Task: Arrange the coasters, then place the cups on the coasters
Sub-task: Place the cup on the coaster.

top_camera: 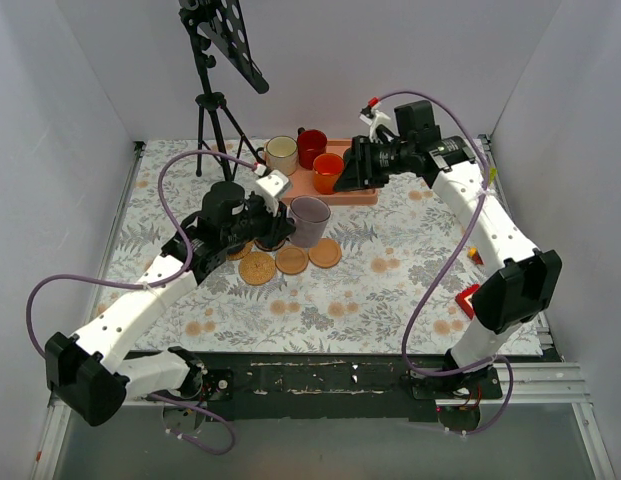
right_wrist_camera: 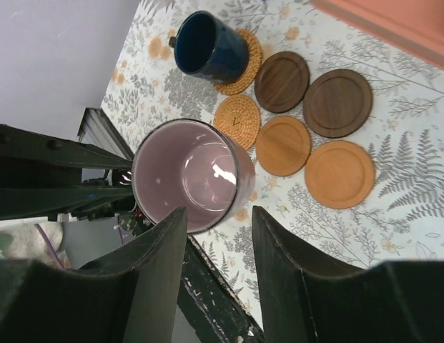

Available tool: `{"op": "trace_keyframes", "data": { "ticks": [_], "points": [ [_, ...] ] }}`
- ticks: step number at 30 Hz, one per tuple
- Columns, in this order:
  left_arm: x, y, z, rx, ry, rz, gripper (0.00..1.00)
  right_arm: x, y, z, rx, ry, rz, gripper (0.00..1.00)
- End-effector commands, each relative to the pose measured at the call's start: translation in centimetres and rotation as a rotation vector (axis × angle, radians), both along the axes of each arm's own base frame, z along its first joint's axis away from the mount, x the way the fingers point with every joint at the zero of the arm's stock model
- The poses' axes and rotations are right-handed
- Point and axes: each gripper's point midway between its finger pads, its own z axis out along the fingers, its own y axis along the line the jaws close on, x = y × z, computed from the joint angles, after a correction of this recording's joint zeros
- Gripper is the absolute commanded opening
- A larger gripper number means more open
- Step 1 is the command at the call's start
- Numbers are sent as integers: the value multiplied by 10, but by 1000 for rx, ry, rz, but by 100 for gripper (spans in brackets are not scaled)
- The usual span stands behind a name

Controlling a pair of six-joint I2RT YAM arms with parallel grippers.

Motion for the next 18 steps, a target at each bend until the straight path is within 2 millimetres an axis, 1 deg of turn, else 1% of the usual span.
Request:
{"op": "trace_keyframes", "data": {
  "ticks": [1,4,6,8,11,13,15,18],
  "points": [
    [-9,3,35,-33,-144,-16,0,-12,26,1,6,11,75,49],
    [-11,2,34,-38,-138,-19,0,-14,37,-12,-58,9,95,49],
    [-12,2,34,-42,-135,-15,0,-14,39,-24,-106,9,95,49],
    [-12,2,36,-42,-139,-16,0,-12,37,-31,-146,3,80,48],
    [-12,1,36,-36,-141,-21,0,-5,32,-34,-183,-20,42,48],
    [-12,1,35,-34,-138,-23,0,-1,28,-29,-194,-48,11,48],
    [-12,0,35,-35,-133,-25,0,2,29,-23,-179,-84,6,48],
    [-12,-2,39,-46,-134,-31,0,-3,35,-27,-149,-71,53,49]
  ]
}}
